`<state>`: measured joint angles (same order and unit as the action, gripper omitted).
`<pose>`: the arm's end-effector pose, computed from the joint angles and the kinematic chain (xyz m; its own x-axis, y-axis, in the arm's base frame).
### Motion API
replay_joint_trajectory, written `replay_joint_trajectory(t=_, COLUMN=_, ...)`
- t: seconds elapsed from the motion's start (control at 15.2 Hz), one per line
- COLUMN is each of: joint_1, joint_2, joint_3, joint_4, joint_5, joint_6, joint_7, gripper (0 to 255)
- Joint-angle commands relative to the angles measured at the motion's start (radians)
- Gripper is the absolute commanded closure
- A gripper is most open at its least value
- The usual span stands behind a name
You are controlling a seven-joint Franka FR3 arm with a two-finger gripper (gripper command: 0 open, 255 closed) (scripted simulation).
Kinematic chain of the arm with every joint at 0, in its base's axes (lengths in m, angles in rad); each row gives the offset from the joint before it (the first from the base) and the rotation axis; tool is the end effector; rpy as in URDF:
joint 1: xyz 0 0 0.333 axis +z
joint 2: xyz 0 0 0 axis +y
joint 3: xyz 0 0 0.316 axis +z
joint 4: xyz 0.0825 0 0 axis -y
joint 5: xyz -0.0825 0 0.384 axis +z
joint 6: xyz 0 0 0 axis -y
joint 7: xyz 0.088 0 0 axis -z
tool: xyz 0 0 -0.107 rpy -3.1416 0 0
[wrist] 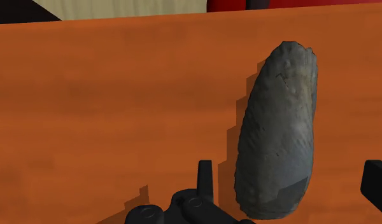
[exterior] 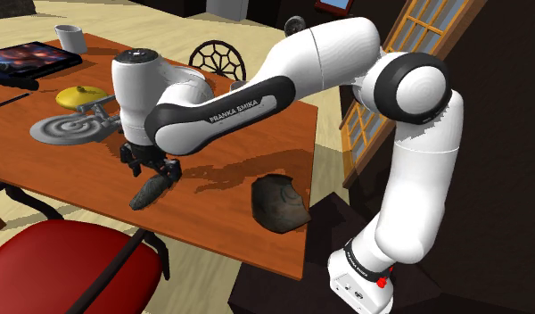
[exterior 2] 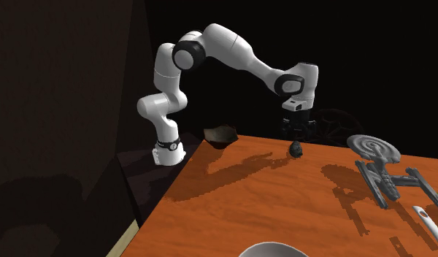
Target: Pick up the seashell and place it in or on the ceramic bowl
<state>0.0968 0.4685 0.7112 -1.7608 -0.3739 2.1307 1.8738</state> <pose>0.4908 0.4266 0.3558 0.5999 -0.8000 0.0118 -0.7993 -0.5999 -0.0362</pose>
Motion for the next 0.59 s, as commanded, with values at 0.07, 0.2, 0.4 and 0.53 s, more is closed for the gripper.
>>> replay_joint_trajectory(t=0.07, joint_1=0.010, joint_2=0.026, joint_3=-0.014, joint_4=-0.004, joint_5=-0.020, joint_6=0.026, joint_7=0.013, gripper=0)
replay_joint_trajectory(t=0.2, joint_1=0.018, joint_2=0.045, joint_3=-0.024, joint_4=-0.012, joint_5=-0.036, joint_6=0.050, joint_7=0.022, gripper=0)
replay_joint_trajectory(t=0.4, joint_1=0.018, joint_2=0.045, joint_3=-0.024, joint_4=-0.012, joint_5=-0.036, joint_6=0.050, joint_7=0.022, gripper=0)
replay_joint_trajectory(t=0.53, joint_1=0.018, joint_2=0.045, joint_3=-0.024, joint_4=-0.012, joint_5=-0.036, joint_6=0.050, joint_7=0.022, gripper=0)
